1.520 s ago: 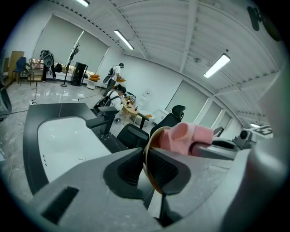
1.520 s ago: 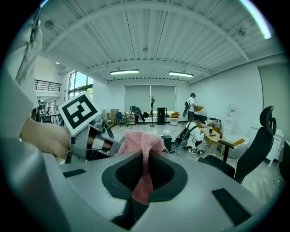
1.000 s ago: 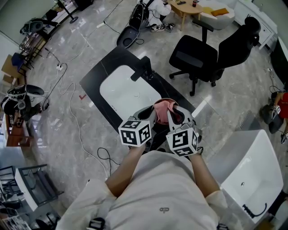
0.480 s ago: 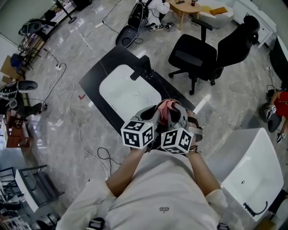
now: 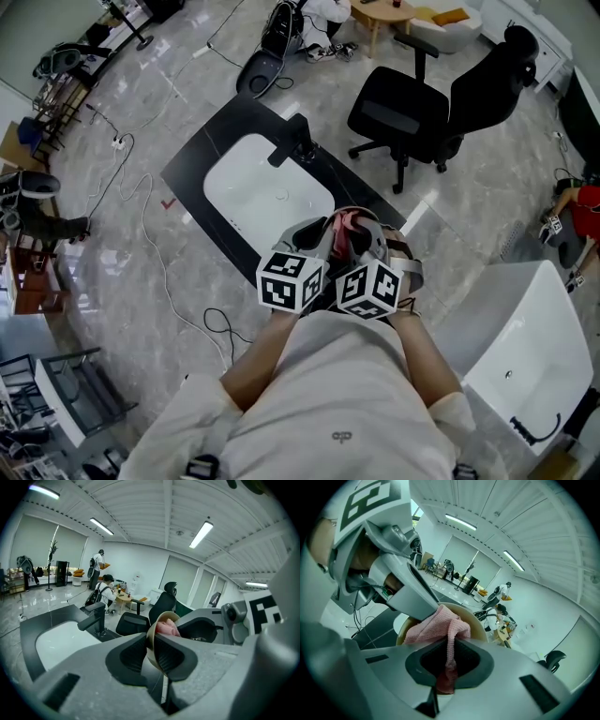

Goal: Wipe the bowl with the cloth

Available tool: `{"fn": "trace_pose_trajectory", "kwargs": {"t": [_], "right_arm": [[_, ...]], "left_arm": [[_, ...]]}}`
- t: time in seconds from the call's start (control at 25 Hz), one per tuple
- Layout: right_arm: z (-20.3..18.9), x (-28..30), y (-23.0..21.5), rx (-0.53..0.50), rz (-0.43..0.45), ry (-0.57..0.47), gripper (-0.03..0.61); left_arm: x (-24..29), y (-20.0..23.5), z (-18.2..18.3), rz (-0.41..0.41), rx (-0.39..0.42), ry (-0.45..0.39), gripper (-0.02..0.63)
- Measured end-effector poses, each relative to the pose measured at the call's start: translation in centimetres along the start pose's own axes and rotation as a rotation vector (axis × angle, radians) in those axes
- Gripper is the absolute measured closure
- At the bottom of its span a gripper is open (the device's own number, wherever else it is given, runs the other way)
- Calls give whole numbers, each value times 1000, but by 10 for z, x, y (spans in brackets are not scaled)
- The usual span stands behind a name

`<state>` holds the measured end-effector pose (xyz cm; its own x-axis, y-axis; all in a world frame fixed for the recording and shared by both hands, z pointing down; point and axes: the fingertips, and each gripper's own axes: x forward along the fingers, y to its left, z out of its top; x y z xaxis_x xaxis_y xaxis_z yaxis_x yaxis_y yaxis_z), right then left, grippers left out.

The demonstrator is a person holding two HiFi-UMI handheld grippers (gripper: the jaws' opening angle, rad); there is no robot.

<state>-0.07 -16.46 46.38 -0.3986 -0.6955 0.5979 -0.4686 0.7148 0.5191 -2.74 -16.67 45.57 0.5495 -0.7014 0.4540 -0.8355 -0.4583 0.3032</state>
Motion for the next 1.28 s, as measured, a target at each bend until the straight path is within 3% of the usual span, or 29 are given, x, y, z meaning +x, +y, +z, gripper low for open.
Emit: {"fn": "trace_pose_trajectory", "kwargs": {"t": [0.28, 0.8, 1.28], "right_arm": [[1, 5, 13, -168, 24, 29, 561], [-1, 2, 62, -294, 206, 43, 561], [-4, -3, 61, -372, 197, 64, 561]], "left_arm": [[4, -9, -1, -24, 36, 19, 571], [7, 1, -2, -17, 15, 15, 569], [0, 12, -4, -9, -10, 28, 571]]}}
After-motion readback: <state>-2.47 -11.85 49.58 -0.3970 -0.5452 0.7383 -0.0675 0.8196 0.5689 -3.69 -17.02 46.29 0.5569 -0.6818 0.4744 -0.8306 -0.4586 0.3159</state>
